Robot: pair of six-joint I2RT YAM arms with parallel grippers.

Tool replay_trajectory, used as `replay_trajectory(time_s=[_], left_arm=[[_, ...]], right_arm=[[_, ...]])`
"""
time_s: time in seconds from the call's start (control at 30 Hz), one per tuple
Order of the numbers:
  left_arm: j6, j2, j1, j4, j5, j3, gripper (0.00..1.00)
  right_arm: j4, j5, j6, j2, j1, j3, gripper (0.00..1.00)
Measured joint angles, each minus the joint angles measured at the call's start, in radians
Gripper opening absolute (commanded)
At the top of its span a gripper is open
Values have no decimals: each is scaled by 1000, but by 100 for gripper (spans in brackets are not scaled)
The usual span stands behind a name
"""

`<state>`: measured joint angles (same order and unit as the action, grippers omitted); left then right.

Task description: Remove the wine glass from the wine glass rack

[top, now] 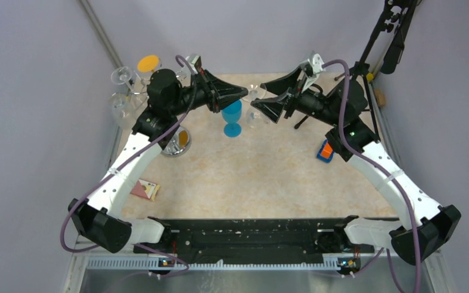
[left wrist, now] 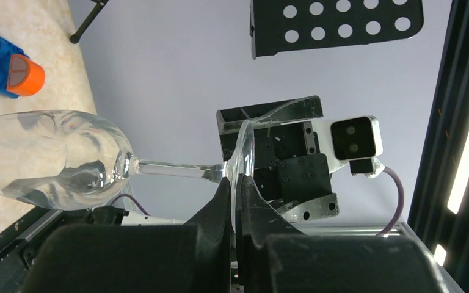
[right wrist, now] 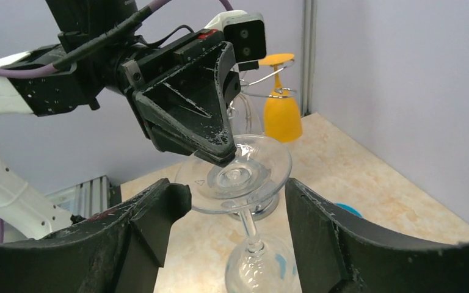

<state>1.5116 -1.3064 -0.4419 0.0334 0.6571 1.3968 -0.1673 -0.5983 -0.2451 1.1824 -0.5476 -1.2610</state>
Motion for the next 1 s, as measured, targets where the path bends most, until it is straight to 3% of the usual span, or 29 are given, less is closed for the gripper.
replay_trajectory(time_s=[0.5,0.83,0.93,1.0], left_arm=[[-16,0,-4,34,4,-6,0],[23,4,-21,-9,21,-18,0],[34,6,-24,-26,24,-18,0],[36,6,-24,-33,25,-18,0]], right_arm=[[-45,14,219,-7,-40,63,68],[-69,-21,298,-21,-68,179,84],[-72,-24,296,-21,-72,205,80],[-87,-17,290,-21,-72,214,68]])
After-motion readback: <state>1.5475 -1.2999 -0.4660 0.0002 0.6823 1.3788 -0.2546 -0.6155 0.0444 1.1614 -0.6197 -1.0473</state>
